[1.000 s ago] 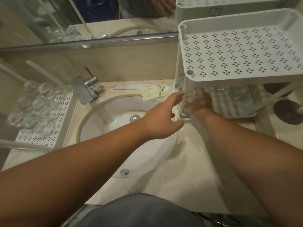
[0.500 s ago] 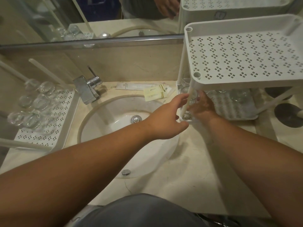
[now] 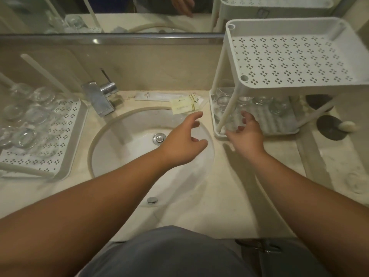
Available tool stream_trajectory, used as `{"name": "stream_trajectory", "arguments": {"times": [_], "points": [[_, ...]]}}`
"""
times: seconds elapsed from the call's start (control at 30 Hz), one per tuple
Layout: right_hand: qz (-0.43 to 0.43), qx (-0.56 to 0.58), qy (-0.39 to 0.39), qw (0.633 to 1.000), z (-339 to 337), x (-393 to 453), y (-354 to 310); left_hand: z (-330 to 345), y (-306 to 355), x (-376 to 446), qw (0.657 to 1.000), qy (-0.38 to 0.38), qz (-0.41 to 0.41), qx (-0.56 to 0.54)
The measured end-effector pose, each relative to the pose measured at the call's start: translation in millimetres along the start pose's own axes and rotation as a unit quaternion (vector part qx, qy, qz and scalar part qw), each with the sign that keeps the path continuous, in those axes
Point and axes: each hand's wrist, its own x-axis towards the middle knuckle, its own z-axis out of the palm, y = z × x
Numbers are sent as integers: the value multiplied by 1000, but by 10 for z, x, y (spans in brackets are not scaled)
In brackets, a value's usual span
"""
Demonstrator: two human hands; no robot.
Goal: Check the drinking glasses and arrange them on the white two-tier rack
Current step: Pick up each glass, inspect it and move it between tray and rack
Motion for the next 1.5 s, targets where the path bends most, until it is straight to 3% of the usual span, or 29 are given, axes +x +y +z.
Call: {"name": "stream_trajectory", "arguments": {"times": [0.17,0.3,0.63,0.97,1.27,1.5], "points": [[-53,29,19,998,176,-541,-181,-316,-389,-293,999,40,7,13],[-55,48,-23,997,495,-1027,-407,-603,-784,-623,996,86,-17,-11],[-187,34,-140,972,1487,-1768,-1376,-1488,-1411,-1447,979,183,-44,-81],[-275,-22,-267,923,2430,-2163,-2251,-2331,-1567,-2034,950,249,6,-188],[-319,-50,-306,896,3064,-2258,-2935,-2808,-1696,-2320,930,286,59,-224],[-345,-127,-305,878,3361,-2157,-3291,-3098,-1928,-2238,902,335,17,-271]]}}
